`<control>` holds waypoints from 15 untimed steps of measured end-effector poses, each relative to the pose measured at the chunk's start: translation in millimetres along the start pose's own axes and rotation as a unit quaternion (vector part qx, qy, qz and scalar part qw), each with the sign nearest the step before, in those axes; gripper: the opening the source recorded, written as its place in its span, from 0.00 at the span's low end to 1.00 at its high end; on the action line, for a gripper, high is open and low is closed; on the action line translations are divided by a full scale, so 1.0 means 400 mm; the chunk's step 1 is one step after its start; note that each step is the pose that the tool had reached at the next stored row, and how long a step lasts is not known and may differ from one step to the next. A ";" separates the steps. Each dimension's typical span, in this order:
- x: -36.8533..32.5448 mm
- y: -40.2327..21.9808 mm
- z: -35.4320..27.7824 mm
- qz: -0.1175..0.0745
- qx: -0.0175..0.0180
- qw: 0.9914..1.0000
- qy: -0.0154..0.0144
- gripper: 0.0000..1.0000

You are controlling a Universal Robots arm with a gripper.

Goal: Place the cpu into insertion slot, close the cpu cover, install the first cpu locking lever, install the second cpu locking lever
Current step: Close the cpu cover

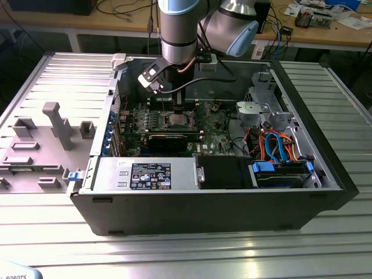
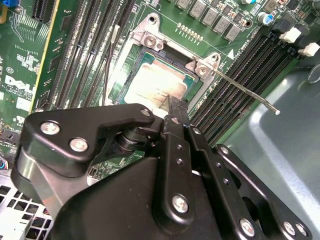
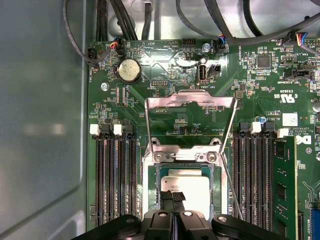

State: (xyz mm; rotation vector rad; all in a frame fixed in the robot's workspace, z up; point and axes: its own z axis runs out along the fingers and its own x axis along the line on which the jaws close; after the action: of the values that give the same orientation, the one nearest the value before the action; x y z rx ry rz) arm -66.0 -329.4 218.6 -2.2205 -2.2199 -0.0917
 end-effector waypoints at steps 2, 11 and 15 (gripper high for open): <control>0.000 0.000 -0.003 0.000 0.000 1.000 -0.003 0.11; 0.002 0.012 -0.044 0.001 0.017 1.000 -0.010 0.11; 0.002 0.012 -0.045 0.001 0.017 1.000 -0.010 0.11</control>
State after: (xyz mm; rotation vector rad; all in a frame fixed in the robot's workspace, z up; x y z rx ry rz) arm -62.0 -329.2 236.7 -2.2152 -2.2121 -0.0325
